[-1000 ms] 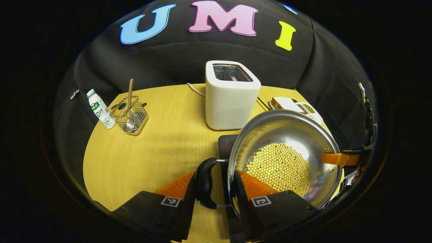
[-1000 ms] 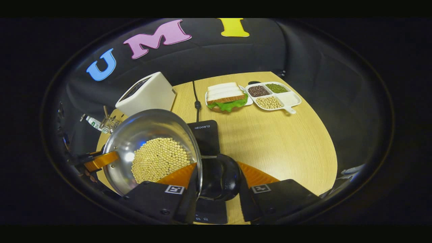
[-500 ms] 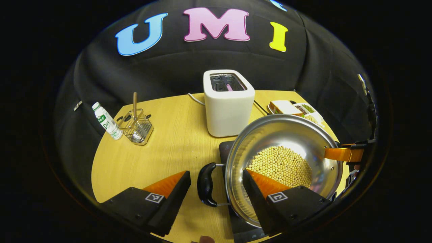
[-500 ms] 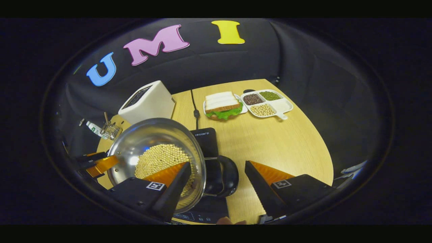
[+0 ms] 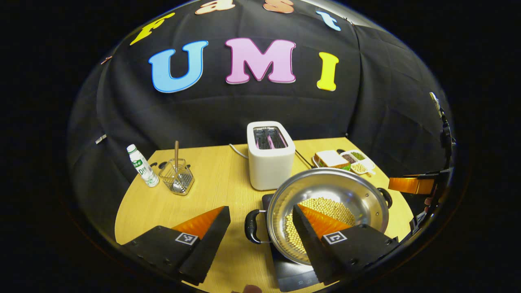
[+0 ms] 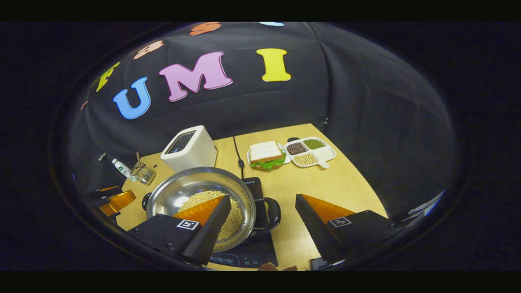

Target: First push the handle of the pot to place it horizontally, then grasp the pot with both hands and set it on the induction cooktop.

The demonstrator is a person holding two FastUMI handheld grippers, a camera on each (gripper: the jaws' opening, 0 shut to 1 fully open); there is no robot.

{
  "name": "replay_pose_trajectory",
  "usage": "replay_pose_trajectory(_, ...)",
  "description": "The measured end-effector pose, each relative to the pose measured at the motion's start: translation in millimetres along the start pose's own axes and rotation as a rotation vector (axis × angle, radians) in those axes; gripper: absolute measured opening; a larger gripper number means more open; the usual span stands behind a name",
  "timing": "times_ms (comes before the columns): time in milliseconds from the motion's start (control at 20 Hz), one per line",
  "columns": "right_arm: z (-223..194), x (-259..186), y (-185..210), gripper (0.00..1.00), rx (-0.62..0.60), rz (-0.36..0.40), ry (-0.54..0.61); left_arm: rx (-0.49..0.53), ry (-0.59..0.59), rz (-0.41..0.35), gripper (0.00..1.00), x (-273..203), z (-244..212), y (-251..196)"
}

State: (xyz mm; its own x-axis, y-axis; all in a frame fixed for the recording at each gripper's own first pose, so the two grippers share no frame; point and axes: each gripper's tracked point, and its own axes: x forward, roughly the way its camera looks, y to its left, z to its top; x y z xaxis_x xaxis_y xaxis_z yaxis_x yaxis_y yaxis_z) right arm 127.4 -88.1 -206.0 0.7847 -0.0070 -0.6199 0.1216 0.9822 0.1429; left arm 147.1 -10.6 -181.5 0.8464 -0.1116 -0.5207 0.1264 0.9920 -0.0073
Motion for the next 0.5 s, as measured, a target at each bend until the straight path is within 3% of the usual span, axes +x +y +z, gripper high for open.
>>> replay_pose_trajectory(500, 78, -98, 19, 0.99, -0.031, -0.038, -0.325, -0.044, -0.288, -0.025, 0.96, -96, 74, 19)
